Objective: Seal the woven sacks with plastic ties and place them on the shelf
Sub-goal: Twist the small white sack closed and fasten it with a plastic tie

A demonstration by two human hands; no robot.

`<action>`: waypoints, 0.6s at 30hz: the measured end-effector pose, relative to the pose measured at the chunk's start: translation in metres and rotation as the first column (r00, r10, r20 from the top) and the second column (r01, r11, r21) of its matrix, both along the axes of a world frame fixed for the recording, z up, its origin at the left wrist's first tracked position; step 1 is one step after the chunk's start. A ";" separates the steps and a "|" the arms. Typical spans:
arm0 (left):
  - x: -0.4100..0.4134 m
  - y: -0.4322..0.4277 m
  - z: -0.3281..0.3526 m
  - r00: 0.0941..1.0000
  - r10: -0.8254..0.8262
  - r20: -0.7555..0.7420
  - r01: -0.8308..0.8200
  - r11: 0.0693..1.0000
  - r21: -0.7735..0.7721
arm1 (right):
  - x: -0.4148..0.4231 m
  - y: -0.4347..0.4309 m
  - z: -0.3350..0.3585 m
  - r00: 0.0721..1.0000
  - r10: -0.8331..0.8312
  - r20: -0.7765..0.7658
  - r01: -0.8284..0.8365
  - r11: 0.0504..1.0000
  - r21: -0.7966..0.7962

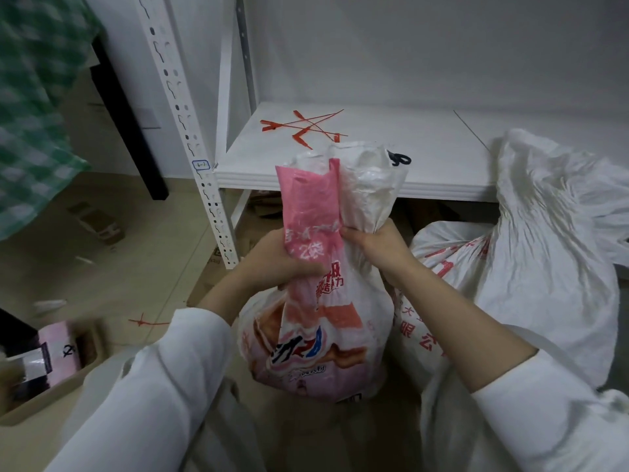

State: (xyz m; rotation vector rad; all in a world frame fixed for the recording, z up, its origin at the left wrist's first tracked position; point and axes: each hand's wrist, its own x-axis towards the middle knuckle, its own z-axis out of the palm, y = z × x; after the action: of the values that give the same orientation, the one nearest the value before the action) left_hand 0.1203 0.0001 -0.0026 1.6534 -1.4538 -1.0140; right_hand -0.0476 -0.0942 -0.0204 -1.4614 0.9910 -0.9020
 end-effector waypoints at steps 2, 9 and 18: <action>0.006 -0.003 -0.008 0.974 0.020 0.226 -0.016 1.000 -0.017 | 0.001 0.003 0.001 0.999 0.038 0.012 -0.038 0.999 -0.006; 0.004 -0.012 -0.025 0.837 0.218 0.502 -0.146 0.973 -0.180 | 0.007 0.012 0.006 0.991 0.132 -0.006 -0.132 0.989 -0.059; -0.019 -0.023 -0.037 0.977 0.189 0.100 -0.146 0.931 -0.335 | 0.024 0.026 0.012 0.987 0.123 -0.104 -0.139 0.976 -0.166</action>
State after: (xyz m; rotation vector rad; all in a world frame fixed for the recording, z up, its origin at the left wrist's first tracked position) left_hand 0.1018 -0.0230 -0.0396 1.5891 -1.4455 -0.5439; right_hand -0.0233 -0.0685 -0.0080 -1.7089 0.8895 -0.8467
